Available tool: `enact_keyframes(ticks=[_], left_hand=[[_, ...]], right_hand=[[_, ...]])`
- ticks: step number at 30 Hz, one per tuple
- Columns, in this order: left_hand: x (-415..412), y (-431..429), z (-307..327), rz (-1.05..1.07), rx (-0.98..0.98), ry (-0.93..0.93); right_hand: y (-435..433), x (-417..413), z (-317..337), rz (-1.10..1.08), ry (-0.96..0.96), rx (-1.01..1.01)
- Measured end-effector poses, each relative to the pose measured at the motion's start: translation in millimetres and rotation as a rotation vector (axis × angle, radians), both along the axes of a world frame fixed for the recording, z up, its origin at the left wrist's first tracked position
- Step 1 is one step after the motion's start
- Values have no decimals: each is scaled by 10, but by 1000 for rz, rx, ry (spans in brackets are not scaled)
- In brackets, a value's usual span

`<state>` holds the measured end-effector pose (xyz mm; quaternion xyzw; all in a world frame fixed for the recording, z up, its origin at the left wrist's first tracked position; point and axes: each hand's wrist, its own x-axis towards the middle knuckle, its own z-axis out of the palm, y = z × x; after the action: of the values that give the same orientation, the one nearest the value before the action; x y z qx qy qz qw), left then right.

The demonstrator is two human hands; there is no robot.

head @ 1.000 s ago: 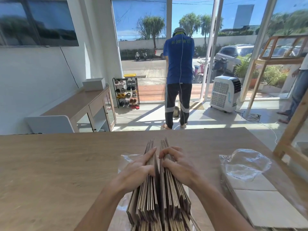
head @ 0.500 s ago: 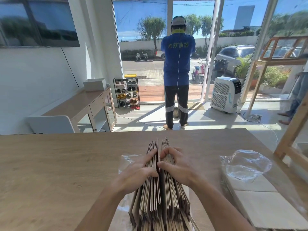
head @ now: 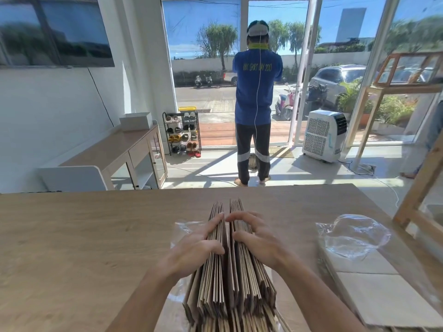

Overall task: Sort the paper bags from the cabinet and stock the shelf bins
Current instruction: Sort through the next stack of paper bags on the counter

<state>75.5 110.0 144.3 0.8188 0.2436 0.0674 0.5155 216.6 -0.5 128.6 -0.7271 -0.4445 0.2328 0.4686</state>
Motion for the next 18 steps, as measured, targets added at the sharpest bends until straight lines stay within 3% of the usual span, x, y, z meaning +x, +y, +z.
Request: enact_keyframes(ticks=[18], left_hand=[[-39,-14,36,-32,62,58]], right_hand=[[17,-62,63,-69,-94,-100]])
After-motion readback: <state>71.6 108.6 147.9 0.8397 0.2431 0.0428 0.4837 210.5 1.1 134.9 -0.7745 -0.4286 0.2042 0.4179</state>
